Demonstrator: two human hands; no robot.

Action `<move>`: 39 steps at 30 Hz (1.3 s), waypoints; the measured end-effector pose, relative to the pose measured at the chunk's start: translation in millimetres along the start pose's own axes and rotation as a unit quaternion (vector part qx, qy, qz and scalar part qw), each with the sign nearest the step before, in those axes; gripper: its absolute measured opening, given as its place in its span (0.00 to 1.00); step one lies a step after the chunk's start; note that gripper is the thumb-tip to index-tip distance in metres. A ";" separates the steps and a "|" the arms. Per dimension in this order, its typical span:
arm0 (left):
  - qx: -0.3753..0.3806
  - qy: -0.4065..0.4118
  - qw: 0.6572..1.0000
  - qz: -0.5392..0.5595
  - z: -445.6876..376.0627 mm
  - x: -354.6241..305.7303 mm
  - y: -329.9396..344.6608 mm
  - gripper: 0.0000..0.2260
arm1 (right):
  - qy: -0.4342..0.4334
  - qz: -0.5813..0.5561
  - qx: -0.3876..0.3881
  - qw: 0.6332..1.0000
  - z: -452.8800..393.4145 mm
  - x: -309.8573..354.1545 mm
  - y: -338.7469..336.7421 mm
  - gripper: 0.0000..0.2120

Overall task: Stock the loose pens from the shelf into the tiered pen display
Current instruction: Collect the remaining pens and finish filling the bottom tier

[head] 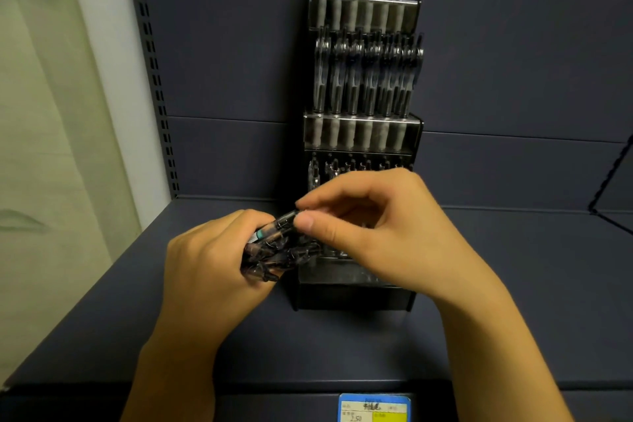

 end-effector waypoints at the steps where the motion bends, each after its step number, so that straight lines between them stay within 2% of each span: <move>1: 0.002 0.002 1.000 -0.002 -0.1 -0.6 0.5 0.02 | -0.004 0.000 0.009 1.000 0.4 0.6 3.3 0.07; 8: 0.036 0.016 0.999 -0.003 -0.6 -2.1 5.8 0.03 | -0.005 0.017 0.033 0.999 -3.3 -1.8 13.0 0.07; 13: 0.051 -0.015 0.999 0.004 0.1 2.2 8.6 0.03 | -0.028 0.008 -0.014 0.999 0.9 -0.5 7.3 0.03; 20: 0.049 -0.030 0.998 -0.008 0.4 5.0 6.2 0.05 | -0.063 -0.053 -0.077 0.994 7.6 0.4 -10.7 0.02; 22: 0.046 -0.032 0.998 -0.009 1.0 5.4 5.7 0.05 | -0.063 -0.079 -0.062 0.993 7.7 -0.4 -13.8 0.00; 25: 0.038 -0.029 0.999 -0.002 0.9 4.5 4.2 0.04 | -0.043 -0.107 -0.011 0.993 5.5 -4.5 -10.5 0.08; 28: 0.030 -0.028 0.999 0.008 -0.3 2.5 2.7 0.04 | -0.060 -0.126 0.030 0.990 5.2 -6.6 -5.7 0.13; 39: 0.024 -0.015 0.999 0.035 -0.4 0.3 4.3 0.03 | -0.158 -0.206 -0.001 0.966 6.8 -4.8 -7.4 0.11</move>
Point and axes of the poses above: each hand's wrist, its own z-axis away from the middle knuckle, its own y-axis out of the palm, x = y × z, the point moved 9 cm from there along -z, towards the middle knuckle, and after that the axes turned 11 degrees about y, right-handed, at the moved point
